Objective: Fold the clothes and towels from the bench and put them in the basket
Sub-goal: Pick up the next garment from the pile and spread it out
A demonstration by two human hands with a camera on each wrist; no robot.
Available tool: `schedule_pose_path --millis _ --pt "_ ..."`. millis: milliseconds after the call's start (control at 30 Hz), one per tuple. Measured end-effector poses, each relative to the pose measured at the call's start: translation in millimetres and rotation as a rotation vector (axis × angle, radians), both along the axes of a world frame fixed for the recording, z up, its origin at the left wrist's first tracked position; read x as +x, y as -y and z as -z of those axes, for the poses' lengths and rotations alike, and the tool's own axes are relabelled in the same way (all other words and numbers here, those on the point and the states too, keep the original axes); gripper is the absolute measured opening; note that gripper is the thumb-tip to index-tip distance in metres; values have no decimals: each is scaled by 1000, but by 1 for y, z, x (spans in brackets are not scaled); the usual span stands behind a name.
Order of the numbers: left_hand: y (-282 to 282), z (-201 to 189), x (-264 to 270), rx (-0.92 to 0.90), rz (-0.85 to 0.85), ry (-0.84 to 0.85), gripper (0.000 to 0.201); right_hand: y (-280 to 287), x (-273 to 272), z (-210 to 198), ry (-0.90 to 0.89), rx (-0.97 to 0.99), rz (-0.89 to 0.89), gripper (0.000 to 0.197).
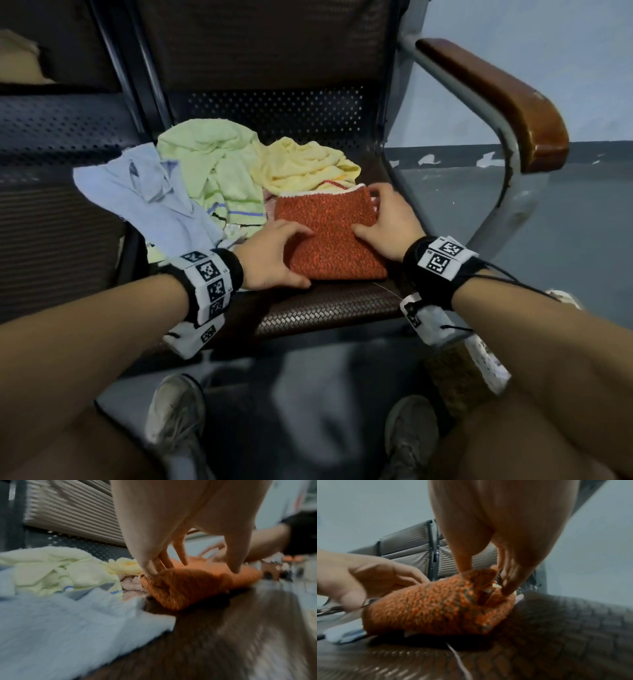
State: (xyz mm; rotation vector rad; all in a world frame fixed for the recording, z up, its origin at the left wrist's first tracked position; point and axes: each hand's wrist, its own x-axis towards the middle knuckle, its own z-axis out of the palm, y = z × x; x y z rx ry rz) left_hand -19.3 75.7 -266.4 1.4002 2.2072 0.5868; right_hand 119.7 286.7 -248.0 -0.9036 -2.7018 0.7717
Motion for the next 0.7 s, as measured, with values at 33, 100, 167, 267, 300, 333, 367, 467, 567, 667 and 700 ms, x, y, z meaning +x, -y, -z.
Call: schedule_pose_path --millis 33,100,167,267,300,333,367,467,567,667,700 --pt "4 5 2 -20 39 -62 93 2 3 -4 -37 85 -76 68" --pt "8 11 1 -11 19 -110 99 7 9 -8 -19 133 -287 60" --pt "10 12 -4 5 -63 -143 87 15 16 -7 129 57 -443 71" --pt "11 10 -9 52 -140 -205 50 23 24 2 307 94 -525 94" --pt "11 9 -9 69 -165 -186 40 23 25 3 309 112 -521 91" --pt "11 6 -10 78 -189 -150 30 23 24 3 292 114 -504 81" --pt "10 4 -11 83 -211 -111 19 21 23 1 259 109 -477 67" --pt "9 -1 -15 84 -262 -27 10 15 24 -9 155 99 -364 31" --pt "9 -3 -18 140 -366 72 27 4 23 -16 41 -89 -227 12" --pt "6 -3 -17 165 -461 126 28 -4 21 -14 -49 -376 -108 24" --pt "4 -2 -16 165 -498 134 27 -5 20 -11 -32 -408 -88 29"
